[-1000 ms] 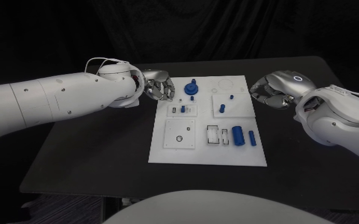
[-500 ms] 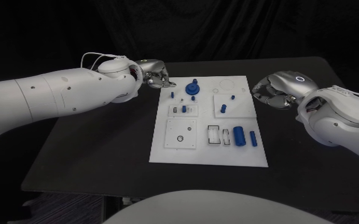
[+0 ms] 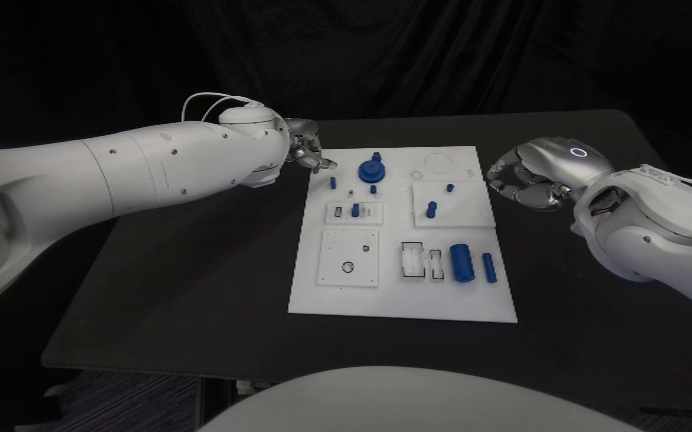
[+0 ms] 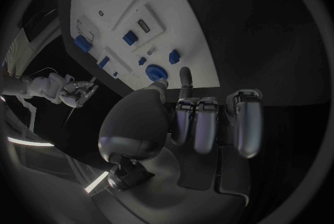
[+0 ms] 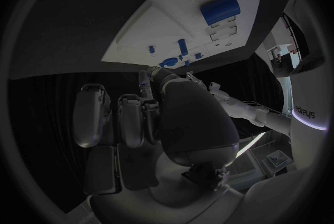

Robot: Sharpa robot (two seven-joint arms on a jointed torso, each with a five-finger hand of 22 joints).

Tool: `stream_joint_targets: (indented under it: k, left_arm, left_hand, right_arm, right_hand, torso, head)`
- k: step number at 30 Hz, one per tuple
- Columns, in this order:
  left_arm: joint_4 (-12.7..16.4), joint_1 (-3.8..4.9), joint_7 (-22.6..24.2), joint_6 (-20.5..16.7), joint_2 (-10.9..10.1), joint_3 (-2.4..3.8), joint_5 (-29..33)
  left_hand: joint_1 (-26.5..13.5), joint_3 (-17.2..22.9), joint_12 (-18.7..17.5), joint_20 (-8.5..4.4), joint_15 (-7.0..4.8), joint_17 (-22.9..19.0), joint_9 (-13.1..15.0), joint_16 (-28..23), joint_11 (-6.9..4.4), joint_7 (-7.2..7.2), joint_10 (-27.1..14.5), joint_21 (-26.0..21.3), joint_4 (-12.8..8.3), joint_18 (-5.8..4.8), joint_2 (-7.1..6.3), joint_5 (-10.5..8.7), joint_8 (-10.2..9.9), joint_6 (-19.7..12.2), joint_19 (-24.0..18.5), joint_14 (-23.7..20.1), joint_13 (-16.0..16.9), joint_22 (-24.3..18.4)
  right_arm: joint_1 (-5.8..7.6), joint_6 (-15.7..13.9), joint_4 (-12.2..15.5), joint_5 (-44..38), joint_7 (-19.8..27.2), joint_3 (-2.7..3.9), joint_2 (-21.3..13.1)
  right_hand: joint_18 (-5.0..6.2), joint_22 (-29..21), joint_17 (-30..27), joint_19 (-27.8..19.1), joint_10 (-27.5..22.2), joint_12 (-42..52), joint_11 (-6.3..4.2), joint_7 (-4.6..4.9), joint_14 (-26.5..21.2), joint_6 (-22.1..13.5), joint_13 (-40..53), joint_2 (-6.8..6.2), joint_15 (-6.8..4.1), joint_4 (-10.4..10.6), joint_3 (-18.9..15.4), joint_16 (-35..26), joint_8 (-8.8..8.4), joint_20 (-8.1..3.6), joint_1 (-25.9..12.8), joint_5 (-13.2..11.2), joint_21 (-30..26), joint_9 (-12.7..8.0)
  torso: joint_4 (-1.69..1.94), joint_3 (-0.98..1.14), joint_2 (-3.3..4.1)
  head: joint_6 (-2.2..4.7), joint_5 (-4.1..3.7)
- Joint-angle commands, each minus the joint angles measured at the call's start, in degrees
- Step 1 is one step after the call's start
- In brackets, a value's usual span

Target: Assemble the parts on the task board

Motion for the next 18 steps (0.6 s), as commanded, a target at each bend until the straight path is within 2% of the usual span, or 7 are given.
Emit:
stream_joint_targets:
  k: [1,7,13,18]
  left_arm:
    - [-1.9,0.17,-3.4,7.4,1.4,0.05,5.7]
    - [-3.6,0.15,-3.7,8.9,2.9,0.05,7.1]
    - [-4.3,0.13,-2.8,8.1,3.5,0.05,7.4]
    - [-5.0,0.08,-1.6,7.3,3.9,0.05,7.5]
  left_hand:
    - [0.6,0.0,0.2,-0.21,-0.19,15.1,-0.3,0.1,-0.05,0.06,6.0,-0.4,-0.3,-0.92,-0.12,0.39,-0.5,-0.3,0.3,6.1,15.0,10.8]
    - [0.8,-0.1,0.2,-0.16,-0.11,15.1,-0.5,0.1,0.05,0.18,6.0,-0.5,-0.2,-0.89,-0.28,0.18,-0.8,-0.4,0.2,6.1,15.0,10.7]
    - [0.8,-0.1,-0.1,-0.08,0.00,15.1,-0.7,0.1,0.19,0.35,5.7,-0.8,0.1,-0.84,-0.19,-0.04,-1.3,-0.5,0.1,6.1,14.9,10.6]
    - [1.0,-0.1,-0.9,0.06,0.18,15.1,-1.0,0.1,0.40,0.57,5.1,-1.3,0.1,-0.72,-0.04,0.03,-2.0,-0.9,-0.3,6.1,14.4,10.4]
  right_arm:
    - [0.05,0.3,-0.1,-0.2,-0.4,0.04,0.1]
    - [0.05,0.2,0.0,-0.2,-0.3,0.04,0.1]
    - [0.05,0.1,0.0,-0.2,-0.3,0.04,0.0]
    - [0.05,0.1,0.0,-0.2,-0.3,0.04,0.0]
  right_hand:
    - [0.22,10.6,9.0,0.3,4.5,-0.1,-0.14,0.01,4.3,0.3,13.5,0.11,-0.09,0.0,0.3,-0.2,-0.08,-0.14,0.5,0.2,-0.2,0.1]
    - [0.22,10.6,9.0,0.3,4.5,-0.1,-0.14,0.01,4.3,0.3,13.5,0.11,-0.09,0.0,0.3,-0.2,-0.08,-0.14,0.5,0.2,-0.2,0.1]
    - [0.22,10.6,9.0,0.3,4.5,-0.1,-0.14,0.01,4.3,0.3,13.5,0.11,-0.09,0.0,0.3,-0.2,-0.08,-0.14,0.5,0.2,-0.2,0.1]
    - [0.22,10.6,9.0,0.3,4.5,-0.1,-0.14,0.01,4.3,0.3,13.5,0.11,-0.09,0.0,0.3,-0.2,-0.08,-0.14,0.5,0.2,-0.2,0.1]
  torso:
    - [-0.03,0.03,-0.03]
    - [-0.02,0.03,-0.04]
    - [-0.10,0.05,-0.01]
    - [-0.02,0.02,-0.04]
  head:
    - [-0.01,-0.13]
    - [-0.01,-0.34]
    - [-0.01,-0.29]
    - [-0.01,-0.50]
